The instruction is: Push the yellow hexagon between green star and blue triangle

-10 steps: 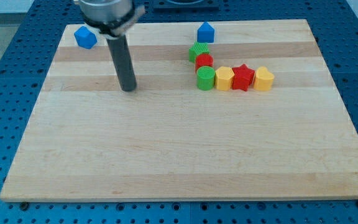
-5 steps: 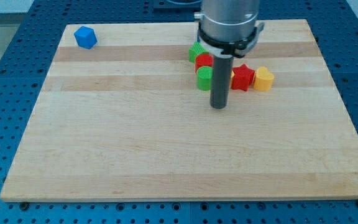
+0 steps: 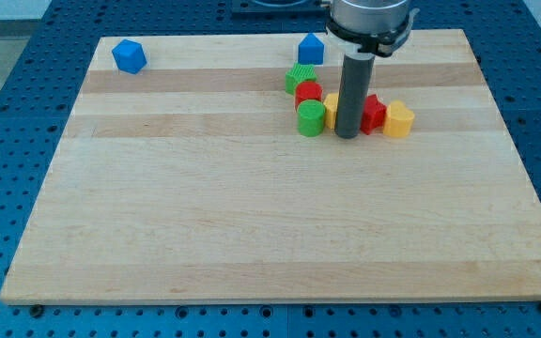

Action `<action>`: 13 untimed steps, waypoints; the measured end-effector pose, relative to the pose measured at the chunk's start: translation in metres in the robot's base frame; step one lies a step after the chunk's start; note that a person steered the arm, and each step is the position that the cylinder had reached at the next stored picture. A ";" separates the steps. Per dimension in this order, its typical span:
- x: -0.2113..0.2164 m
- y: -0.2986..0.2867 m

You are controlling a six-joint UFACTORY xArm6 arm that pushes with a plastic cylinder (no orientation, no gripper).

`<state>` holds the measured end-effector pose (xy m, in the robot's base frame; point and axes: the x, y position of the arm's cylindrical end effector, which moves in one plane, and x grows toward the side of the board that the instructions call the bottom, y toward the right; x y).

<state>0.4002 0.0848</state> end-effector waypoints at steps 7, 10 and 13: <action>-0.102 0.001; -0.114 0.012; -0.115 -0.027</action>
<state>0.2849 0.0575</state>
